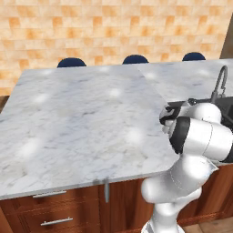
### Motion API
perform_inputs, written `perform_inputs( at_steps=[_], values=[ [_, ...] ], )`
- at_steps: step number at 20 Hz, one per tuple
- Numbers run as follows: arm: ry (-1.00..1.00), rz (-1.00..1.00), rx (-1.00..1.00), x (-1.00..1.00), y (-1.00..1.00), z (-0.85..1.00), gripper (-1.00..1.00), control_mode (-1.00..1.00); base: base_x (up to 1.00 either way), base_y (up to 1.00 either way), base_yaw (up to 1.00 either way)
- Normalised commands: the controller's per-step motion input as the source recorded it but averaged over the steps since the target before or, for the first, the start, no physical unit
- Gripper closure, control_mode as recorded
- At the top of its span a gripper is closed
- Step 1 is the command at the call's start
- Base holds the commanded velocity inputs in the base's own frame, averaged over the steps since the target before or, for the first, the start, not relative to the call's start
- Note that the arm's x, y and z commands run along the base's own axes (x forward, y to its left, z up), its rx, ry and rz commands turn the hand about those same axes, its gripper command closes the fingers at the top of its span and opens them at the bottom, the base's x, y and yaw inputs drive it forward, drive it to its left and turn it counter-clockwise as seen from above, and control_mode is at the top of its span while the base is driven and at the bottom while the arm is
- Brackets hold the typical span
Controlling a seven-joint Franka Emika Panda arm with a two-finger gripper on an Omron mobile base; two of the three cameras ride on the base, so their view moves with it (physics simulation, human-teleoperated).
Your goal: The ice cube tray has been filled with water. Take the tray and place it in the freezer to make ice. Close the freezer door after placing the tray.
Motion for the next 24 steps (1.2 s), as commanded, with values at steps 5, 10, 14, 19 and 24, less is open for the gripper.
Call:
perform_inputs(
  at_steps=[5,10,14,19,24],
  values=[
    [-0.10,0.00,-0.09,-0.15,0.00,0.90,-1.00,-1.00,0.00,0.00,0.00],
    [-0.14,-0.08,-0.08,-0.51,0.00,0.94,-1.00,-1.00,0.00,0.00,0.00],
    [-0.26,-0.22,0.04,-0.78,0.00,0.74,-1.00,-1.00,0.00,0.00,0.00],
    [-0.18,-0.35,0.16,-0.99,-0.01,0.52,-1.00,-1.00,0.00,0.00,0.00],
    [-0.06,-0.43,0.25,-1.00,0.00,0.45,-1.00,-1.00,0.00,0.00,0.00]
  ],
)
